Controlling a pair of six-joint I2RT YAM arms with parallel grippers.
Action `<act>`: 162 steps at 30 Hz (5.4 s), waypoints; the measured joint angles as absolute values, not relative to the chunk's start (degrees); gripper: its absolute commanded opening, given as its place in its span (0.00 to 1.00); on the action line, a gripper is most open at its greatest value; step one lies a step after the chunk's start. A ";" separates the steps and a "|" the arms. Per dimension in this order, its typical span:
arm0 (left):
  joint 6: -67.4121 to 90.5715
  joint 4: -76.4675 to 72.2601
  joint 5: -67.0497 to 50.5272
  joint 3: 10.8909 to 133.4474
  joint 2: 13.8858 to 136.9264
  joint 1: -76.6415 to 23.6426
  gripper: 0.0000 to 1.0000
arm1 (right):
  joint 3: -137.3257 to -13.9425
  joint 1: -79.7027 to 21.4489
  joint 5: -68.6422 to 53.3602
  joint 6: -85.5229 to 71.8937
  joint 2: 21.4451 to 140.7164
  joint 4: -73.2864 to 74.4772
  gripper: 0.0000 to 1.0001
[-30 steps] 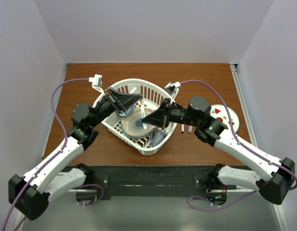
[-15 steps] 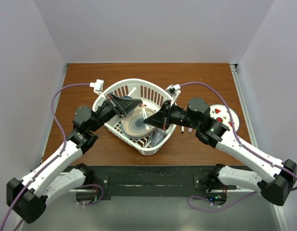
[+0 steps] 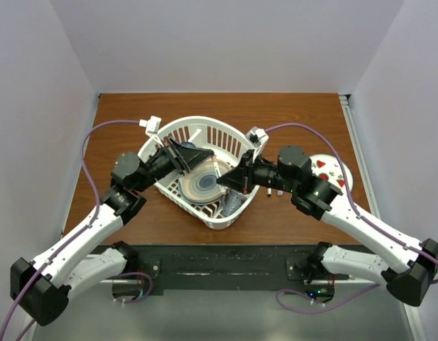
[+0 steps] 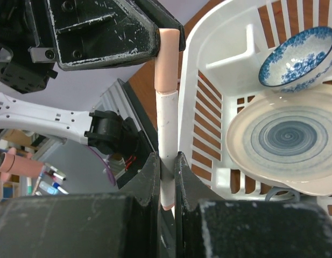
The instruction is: Insert the pens into the pen caps
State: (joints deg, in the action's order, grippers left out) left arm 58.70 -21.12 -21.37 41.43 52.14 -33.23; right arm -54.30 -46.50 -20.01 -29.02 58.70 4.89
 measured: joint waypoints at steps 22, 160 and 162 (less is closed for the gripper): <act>54.83 -24.23 -31.53 46.72 54.17 -35.24 0.48 | -53.32 -45.69 -19.20 -27.62 52.71 0.69 0.00; 47.92 -18.35 -17.82 59.35 58.28 -43.90 0.78 | -62.74 -45.56 -27.44 -22.04 57.06 7.40 0.00; 46.50 -15.66 -18.22 63.42 60.60 -42.65 0.88 | -60.86 -45.58 -25.43 -21.39 54.72 8.99 0.00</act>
